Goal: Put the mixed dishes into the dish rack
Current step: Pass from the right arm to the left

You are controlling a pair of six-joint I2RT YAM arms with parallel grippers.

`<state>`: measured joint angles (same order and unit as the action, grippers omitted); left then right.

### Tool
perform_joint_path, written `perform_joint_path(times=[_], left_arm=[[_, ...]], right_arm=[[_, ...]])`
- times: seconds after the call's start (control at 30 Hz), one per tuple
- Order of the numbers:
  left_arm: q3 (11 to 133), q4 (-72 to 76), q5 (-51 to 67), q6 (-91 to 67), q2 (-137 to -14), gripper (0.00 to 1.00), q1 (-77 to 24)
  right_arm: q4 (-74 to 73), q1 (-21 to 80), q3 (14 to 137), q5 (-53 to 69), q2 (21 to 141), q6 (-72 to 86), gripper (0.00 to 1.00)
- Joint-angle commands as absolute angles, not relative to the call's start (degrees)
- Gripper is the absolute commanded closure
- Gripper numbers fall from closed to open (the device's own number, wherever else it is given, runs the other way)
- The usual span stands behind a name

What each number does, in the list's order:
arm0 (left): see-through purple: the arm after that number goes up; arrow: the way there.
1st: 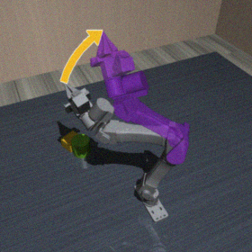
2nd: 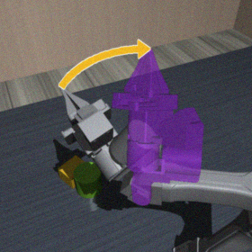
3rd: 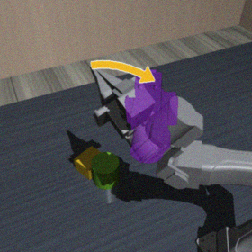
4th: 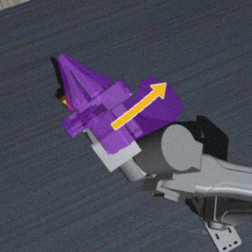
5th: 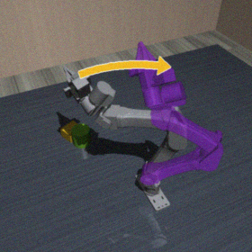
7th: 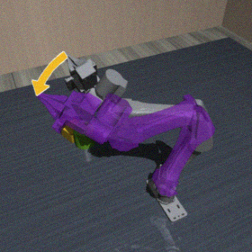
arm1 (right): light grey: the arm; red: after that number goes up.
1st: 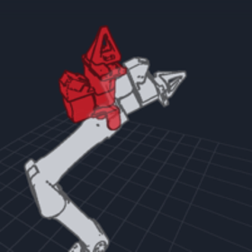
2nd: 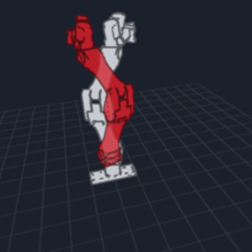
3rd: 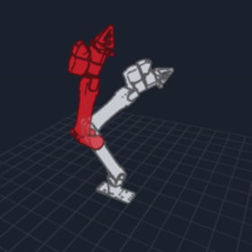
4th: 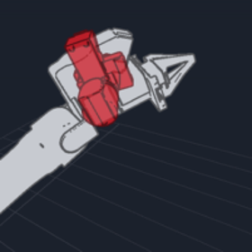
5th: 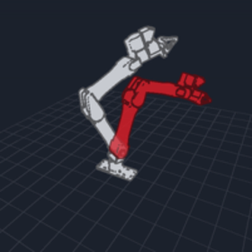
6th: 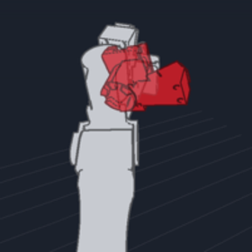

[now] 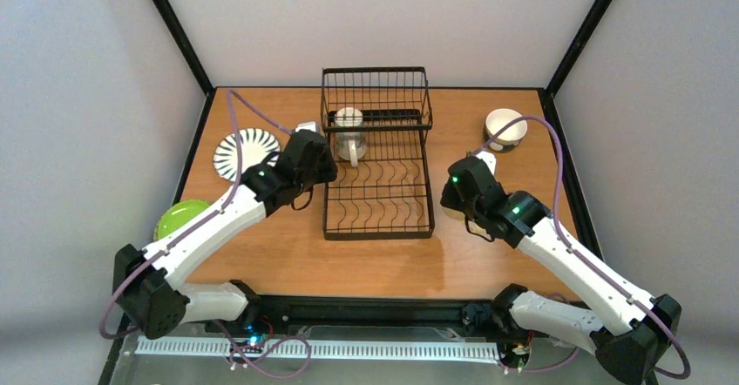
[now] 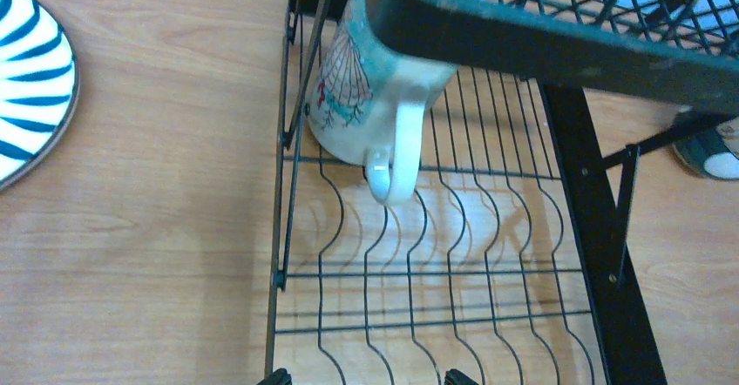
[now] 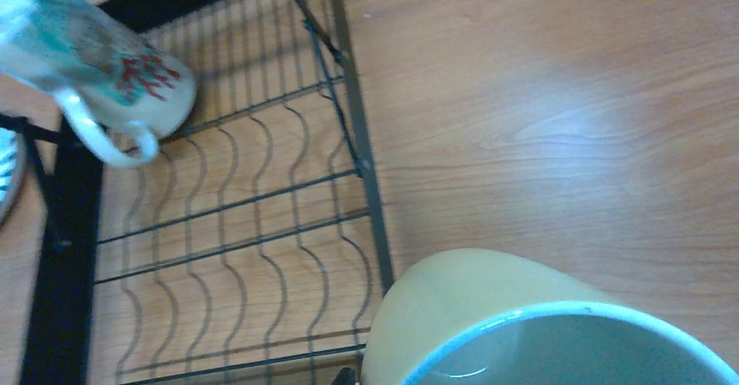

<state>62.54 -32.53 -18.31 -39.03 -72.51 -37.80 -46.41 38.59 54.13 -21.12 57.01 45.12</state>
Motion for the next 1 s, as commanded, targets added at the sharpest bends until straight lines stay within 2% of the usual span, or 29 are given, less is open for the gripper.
perform_joint_path(times=[0.0,0.47,0.8,0.97], left_arm=[[58.8,-30.9,-13.3,-41.0,-67.6,0.0,-38.2],[43.0,-15.5,3.2,-46.6,-48.0,0.0,-38.2],[38.8,-7.3,9.8,-49.3,-45.1,0.0,-38.2],[36.7,-3.0,11.4,-48.8,-44.2,0.0,-38.2]], right_arm=[[-38.5,38.2,55.6,-15.8,54.6,43.5,0.98],[-15.7,38.2,56.0,-0.7,55.3,45.3,0.98],[-2.1,38.2,57.2,8.3,61.3,49.0,0.98],[1.2,37.3,59.2,12.1,65.1,55.7,0.98]])
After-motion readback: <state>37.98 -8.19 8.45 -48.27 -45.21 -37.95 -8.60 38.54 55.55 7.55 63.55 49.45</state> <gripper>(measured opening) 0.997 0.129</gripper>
